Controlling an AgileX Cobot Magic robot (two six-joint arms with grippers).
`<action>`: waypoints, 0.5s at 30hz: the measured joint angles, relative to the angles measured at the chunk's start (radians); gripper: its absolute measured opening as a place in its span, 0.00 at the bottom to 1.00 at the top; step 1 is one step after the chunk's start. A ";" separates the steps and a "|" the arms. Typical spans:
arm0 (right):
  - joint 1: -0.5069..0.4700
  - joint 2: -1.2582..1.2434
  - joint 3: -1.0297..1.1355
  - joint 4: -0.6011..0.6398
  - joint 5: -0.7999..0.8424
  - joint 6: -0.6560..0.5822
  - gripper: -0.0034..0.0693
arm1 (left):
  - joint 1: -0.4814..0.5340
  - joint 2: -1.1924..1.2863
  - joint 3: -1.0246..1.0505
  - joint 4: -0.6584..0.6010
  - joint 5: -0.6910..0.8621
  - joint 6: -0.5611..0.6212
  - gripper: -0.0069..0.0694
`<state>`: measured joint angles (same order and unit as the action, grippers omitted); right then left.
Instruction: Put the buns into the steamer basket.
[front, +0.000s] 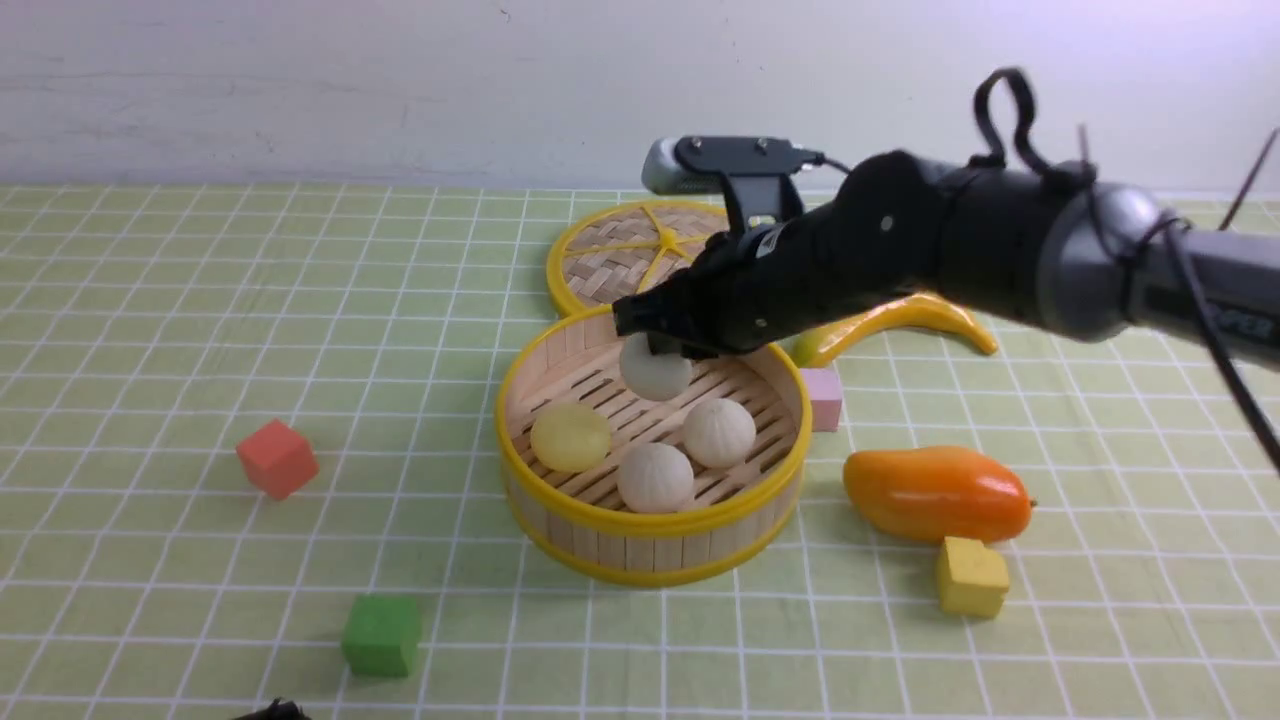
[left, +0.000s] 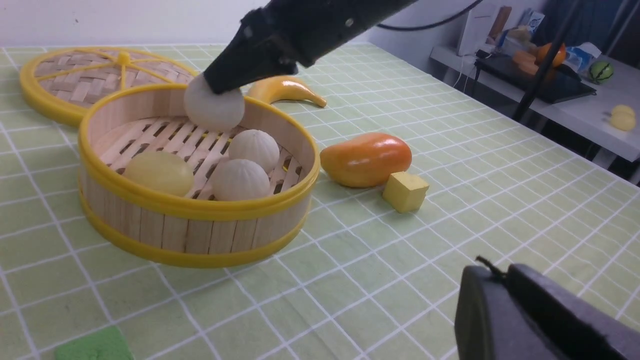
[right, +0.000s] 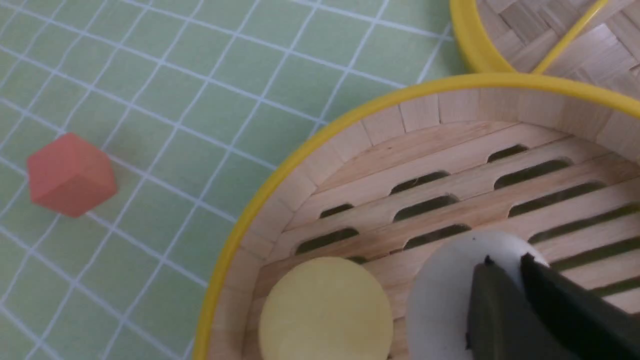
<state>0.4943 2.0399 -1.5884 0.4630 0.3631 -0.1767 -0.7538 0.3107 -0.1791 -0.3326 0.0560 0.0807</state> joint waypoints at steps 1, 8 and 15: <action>0.000 0.023 0.000 0.005 -0.018 -0.001 0.13 | 0.000 0.000 0.000 0.000 0.000 0.000 0.14; 0.002 0.055 0.001 0.019 -0.066 -0.002 0.43 | 0.000 0.000 0.000 -0.001 0.000 0.000 0.15; -0.020 -0.142 0.002 -0.048 0.166 0.014 0.71 | 0.000 0.000 0.000 -0.001 0.000 0.000 0.15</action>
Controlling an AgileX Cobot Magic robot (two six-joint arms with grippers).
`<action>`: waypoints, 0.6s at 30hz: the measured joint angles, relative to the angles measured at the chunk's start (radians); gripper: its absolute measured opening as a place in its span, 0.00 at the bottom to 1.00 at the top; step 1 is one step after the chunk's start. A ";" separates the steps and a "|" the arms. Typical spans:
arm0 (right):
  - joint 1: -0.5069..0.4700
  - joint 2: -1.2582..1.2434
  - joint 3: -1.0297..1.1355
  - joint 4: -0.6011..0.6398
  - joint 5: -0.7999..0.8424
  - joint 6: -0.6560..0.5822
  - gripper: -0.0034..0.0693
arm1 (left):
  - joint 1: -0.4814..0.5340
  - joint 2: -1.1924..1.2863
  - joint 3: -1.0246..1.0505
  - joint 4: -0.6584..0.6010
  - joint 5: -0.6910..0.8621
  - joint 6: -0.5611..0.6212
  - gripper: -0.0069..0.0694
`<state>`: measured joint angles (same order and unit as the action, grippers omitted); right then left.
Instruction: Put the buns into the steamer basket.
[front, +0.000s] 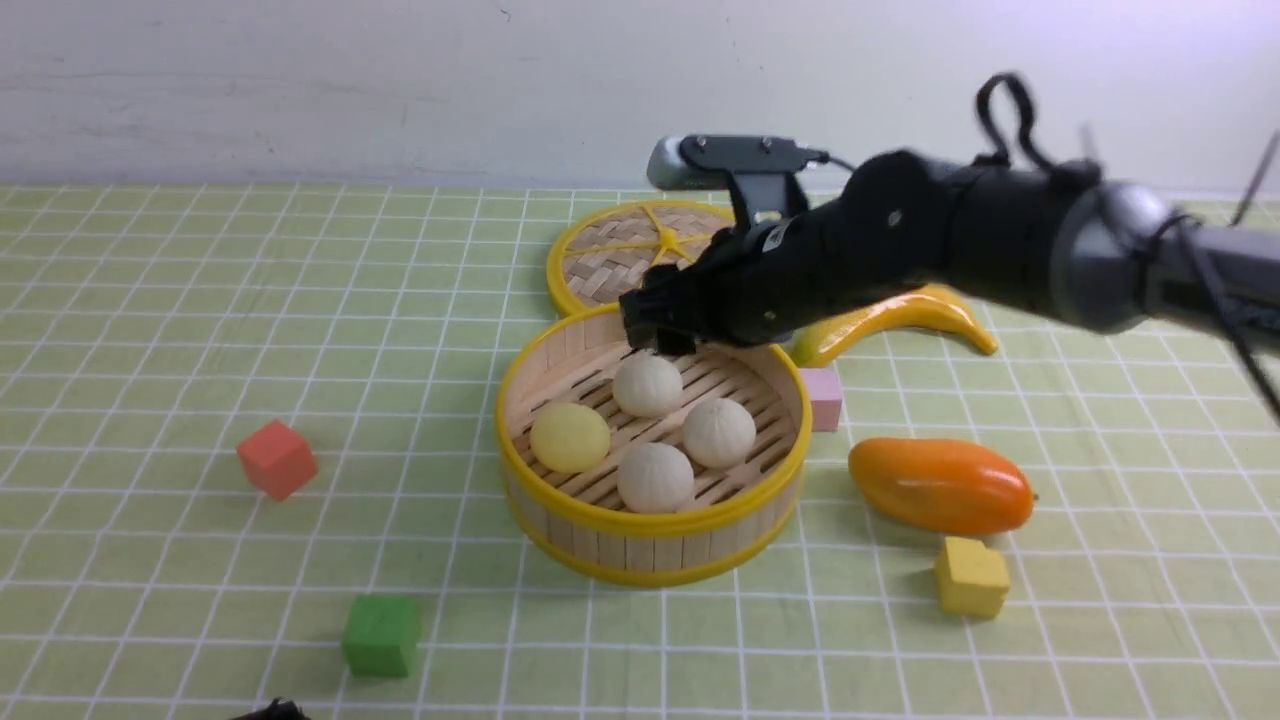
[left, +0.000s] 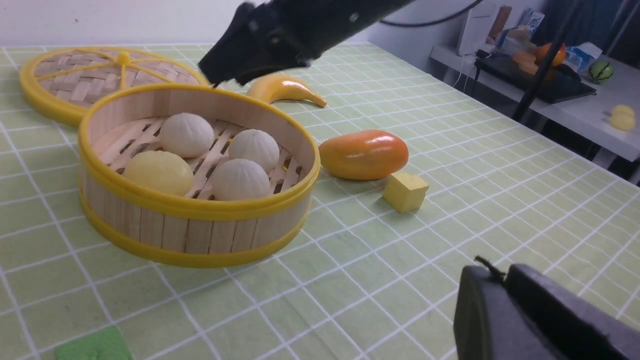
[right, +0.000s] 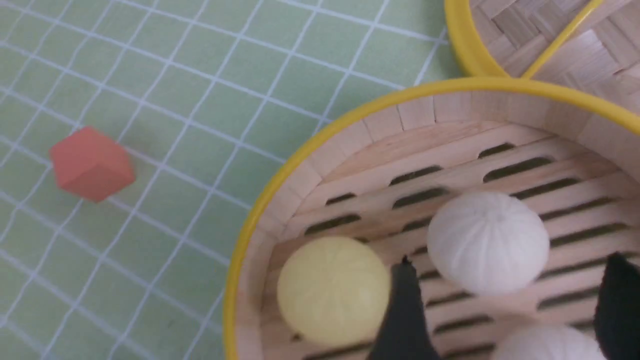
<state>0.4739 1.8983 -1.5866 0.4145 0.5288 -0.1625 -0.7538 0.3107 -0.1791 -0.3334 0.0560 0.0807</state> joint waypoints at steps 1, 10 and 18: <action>-0.006 -0.057 0.000 -0.029 0.079 0.029 0.71 | 0.000 0.000 0.000 0.000 0.000 0.000 0.15; 0.053 -0.554 0.287 -0.360 0.415 0.367 0.26 | 0.000 0.000 0.000 0.000 0.000 0.000 0.16; 0.074 -0.942 0.592 -0.399 0.413 0.466 0.02 | 0.000 0.000 0.000 0.000 0.001 0.000 0.17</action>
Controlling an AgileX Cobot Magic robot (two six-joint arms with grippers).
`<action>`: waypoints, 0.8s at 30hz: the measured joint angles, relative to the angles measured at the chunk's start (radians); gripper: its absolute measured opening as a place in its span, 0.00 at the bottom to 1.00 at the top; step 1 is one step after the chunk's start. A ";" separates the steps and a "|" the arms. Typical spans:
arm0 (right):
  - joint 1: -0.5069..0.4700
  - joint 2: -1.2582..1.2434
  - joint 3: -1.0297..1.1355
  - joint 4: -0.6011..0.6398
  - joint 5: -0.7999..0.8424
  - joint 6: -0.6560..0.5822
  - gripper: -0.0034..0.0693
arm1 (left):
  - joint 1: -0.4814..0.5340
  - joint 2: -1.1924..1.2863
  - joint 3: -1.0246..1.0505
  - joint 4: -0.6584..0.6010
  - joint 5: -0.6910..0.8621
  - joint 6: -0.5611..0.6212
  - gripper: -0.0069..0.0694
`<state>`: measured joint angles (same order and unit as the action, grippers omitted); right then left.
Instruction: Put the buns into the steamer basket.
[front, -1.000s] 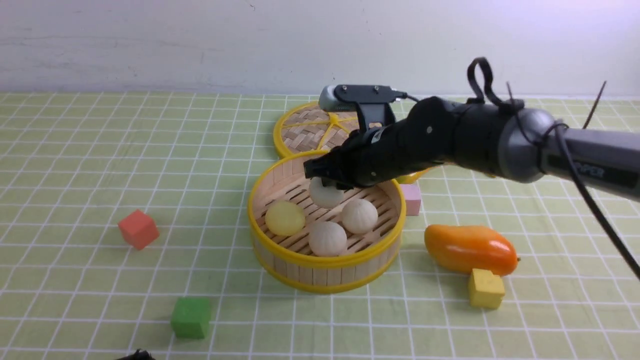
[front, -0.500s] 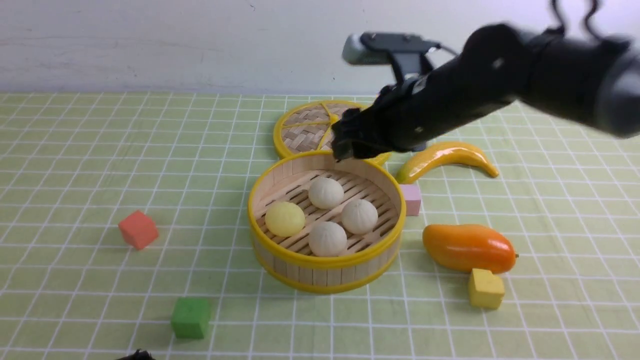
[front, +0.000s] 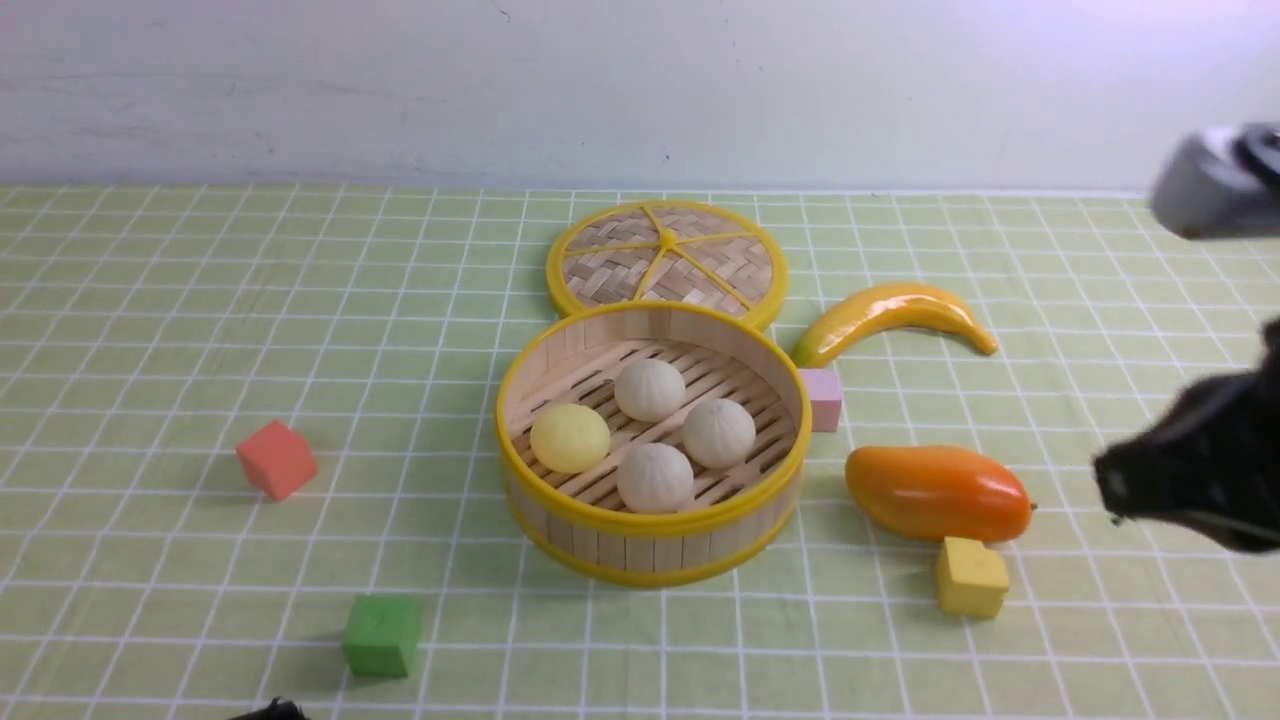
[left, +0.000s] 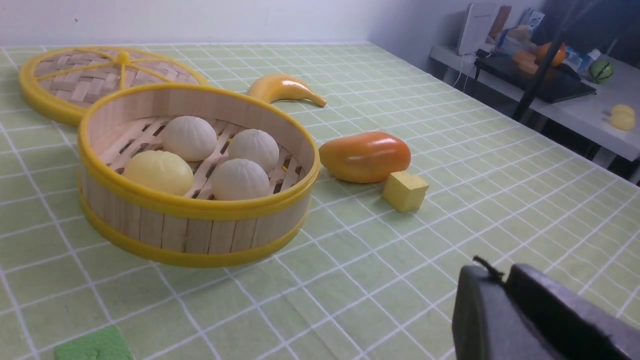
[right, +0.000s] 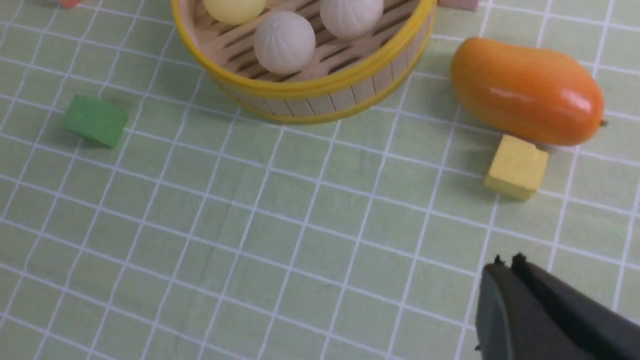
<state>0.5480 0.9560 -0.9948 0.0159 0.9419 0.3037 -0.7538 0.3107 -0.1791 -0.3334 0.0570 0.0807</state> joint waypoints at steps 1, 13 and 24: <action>0.000 -0.020 0.012 0.000 0.001 0.000 0.02 | 0.000 0.000 0.000 0.000 0.000 0.000 0.17; -0.108 -0.621 0.322 -0.207 -0.140 0.048 0.02 | 0.000 -0.001 0.000 0.000 0.008 0.000 0.19; -0.462 -0.912 0.921 0.062 -0.599 -0.257 0.02 | 0.000 -0.001 0.000 0.000 0.021 0.000 0.21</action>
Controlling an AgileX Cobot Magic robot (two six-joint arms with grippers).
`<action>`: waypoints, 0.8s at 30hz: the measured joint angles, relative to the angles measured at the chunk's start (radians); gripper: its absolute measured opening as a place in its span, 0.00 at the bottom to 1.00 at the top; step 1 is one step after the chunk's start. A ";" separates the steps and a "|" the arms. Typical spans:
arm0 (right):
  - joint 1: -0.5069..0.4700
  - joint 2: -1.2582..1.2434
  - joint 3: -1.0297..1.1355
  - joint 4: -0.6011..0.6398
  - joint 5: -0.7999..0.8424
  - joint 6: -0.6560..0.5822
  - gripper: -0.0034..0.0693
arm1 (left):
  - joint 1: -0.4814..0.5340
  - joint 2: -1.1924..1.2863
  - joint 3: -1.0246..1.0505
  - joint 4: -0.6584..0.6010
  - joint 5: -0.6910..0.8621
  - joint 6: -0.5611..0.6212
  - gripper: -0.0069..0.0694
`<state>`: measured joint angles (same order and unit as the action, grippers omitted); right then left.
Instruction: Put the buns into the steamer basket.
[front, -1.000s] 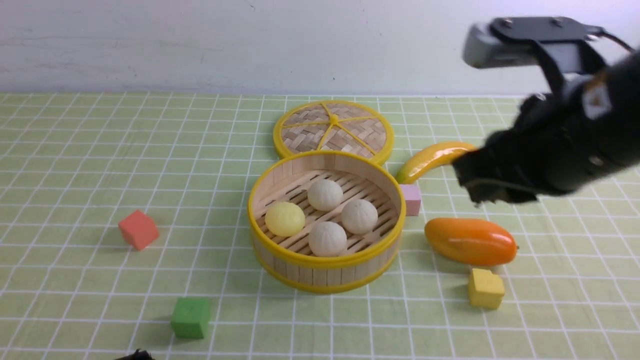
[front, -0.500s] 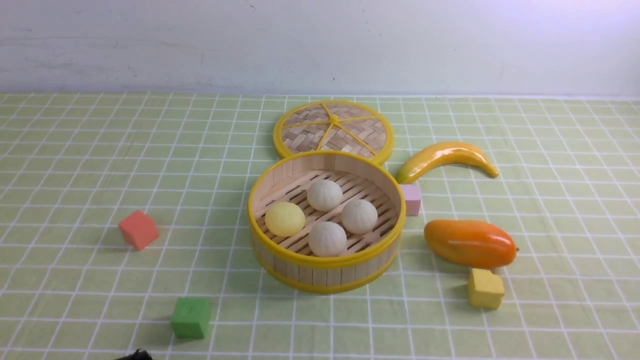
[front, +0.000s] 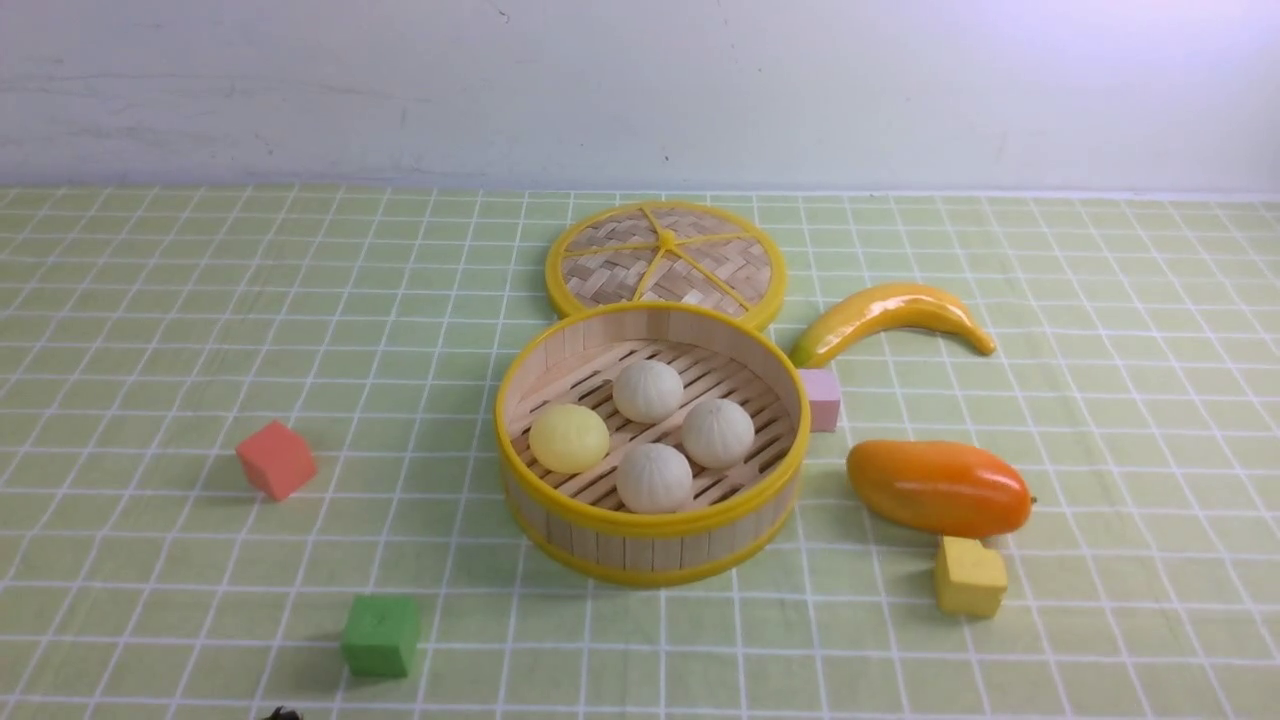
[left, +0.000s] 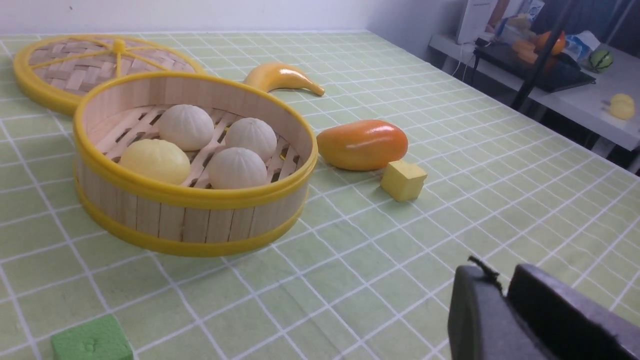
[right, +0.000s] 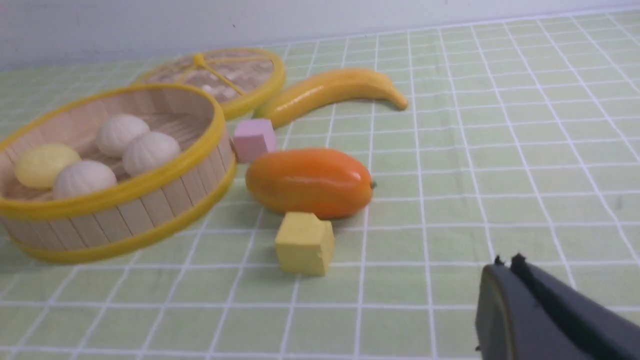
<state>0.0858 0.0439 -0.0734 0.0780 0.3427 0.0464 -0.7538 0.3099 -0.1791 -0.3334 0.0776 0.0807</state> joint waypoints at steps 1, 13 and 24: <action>-0.004 -0.016 0.022 0.002 0.000 -0.020 0.02 | 0.000 0.000 0.000 0.000 0.000 0.000 0.21; -0.006 -0.054 0.093 -0.017 0.042 -0.046 0.02 | 0.000 0.000 0.000 0.000 0.002 0.000 0.22; -0.006 -0.054 0.093 -0.020 0.042 -0.046 0.02 | 0.000 0.000 0.000 0.000 0.002 0.000 0.23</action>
<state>0.0801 -0.0105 0.0193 0.0581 0.3848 0.0000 -0.7538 0.3099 -0.1791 -0.3334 0.0799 0.0807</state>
